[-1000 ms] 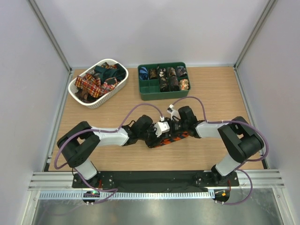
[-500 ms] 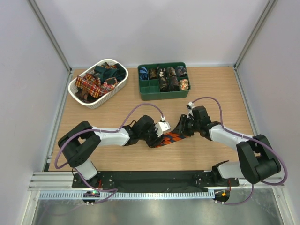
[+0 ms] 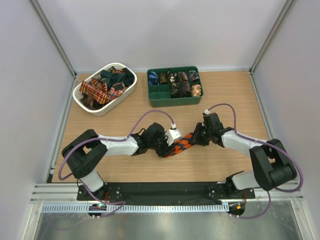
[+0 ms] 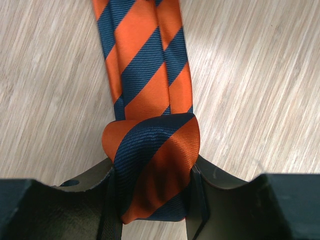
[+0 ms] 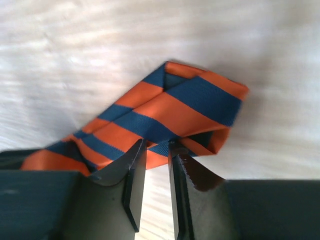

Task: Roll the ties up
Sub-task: Roll the tie

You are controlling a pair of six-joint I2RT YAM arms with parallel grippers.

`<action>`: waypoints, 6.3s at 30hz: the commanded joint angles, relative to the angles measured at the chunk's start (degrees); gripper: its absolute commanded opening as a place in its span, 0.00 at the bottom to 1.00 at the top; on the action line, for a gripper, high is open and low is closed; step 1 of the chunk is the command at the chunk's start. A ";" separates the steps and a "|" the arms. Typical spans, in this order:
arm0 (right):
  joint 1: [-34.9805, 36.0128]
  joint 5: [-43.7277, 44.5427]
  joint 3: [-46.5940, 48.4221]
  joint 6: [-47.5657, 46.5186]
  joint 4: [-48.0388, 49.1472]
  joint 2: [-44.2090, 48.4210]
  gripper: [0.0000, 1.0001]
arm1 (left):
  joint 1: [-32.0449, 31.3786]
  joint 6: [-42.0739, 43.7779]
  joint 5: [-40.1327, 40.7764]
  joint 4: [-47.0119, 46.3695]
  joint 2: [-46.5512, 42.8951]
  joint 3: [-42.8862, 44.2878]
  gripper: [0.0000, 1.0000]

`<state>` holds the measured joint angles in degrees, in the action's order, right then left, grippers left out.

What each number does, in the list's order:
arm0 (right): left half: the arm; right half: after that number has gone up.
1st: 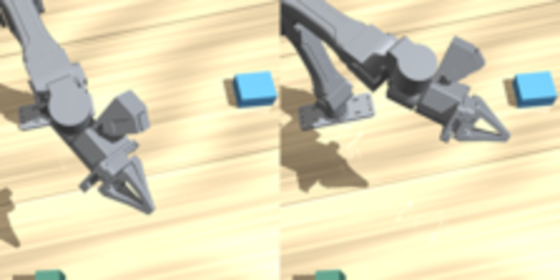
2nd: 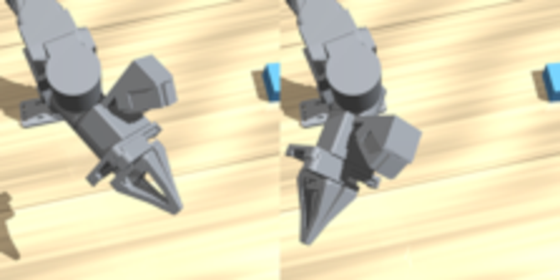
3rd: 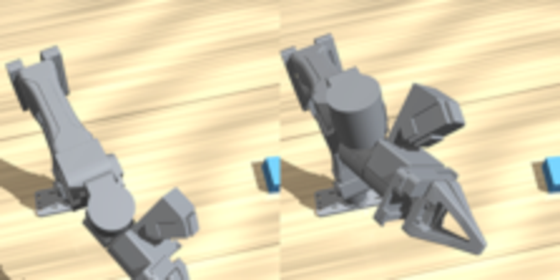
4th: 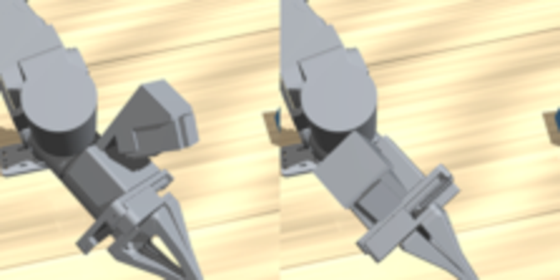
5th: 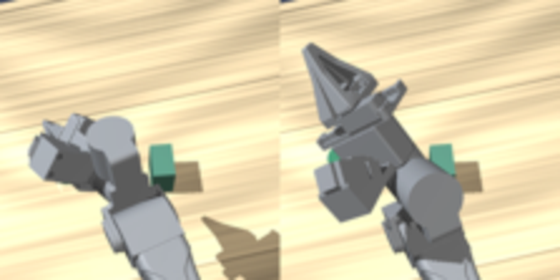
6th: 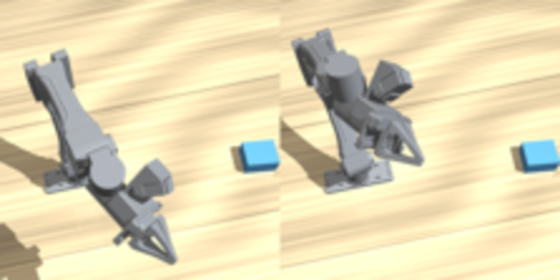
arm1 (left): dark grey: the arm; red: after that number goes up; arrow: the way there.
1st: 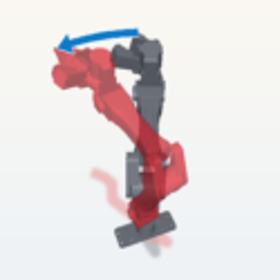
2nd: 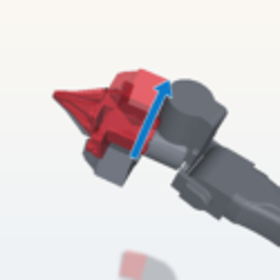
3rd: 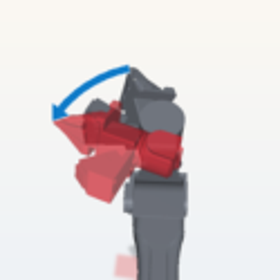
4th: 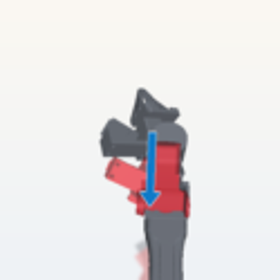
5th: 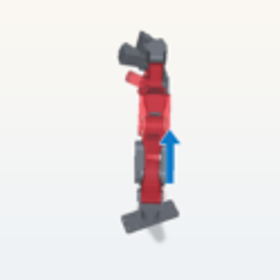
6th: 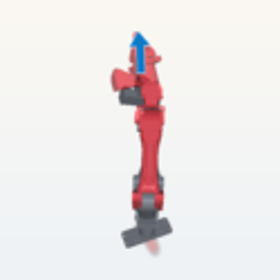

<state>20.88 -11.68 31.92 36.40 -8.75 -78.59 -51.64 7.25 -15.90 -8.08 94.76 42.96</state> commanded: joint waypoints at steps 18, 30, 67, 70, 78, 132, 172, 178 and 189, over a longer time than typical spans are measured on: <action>-1.99 7.20 21.77 -1.69 1.37 -26.34 0.26 | -0.04 -19.10 26.18 16.94 8.24 13.28 0.26; -1.99 8.43 30.13 -1.07 1.81 -32.07 0.26 | -0.13 -27.19 28.91 23.37 13.34 20.41 0.21; 30.06 20.72 -3.00 -18.64 0.04 35.08 0.52 | 2.07 -28.52 23.37 38.75 18.97 30.17 0.00; 39.82 27.05 -2.22 -22.23 2.07 33.06 0.52 | 2.15 -28.34 23.02 39.71 19.14 30.87 0.00; 59.52 45.40 3.91 -33.67 4.19 20.51 0.53 | 2.42 -29.13 22.76 41.73 19.58 32.27 0.00; 52.68 72.50 41.55 -55.13 -11.81 -47.53 0.73 | 3.82 -27.81 7.20 71.35 34.09 53.89 0.00; 52.24 71.62 45.24 -44.75 -19.63 -44.54 0.01 | 4.35 -24.12 9.49 68.10 30.22 54.95 0.36; 52.33 72.33 45.77 -44.58 -20.07 -45.51 0.01 | 4.18 -24.12 8.43 67.06 31.45 52.41 0.31; 52.33 76.37 44.54 -44.66 -20.43 -48.59 0.68 | 4.26 -22.98 7.11 73.20 32.07 55.03 0.15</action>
<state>73.97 65.52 76.73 -9.74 -28.40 -125.10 -47.07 -17.06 -4.86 56.27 124.79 97.54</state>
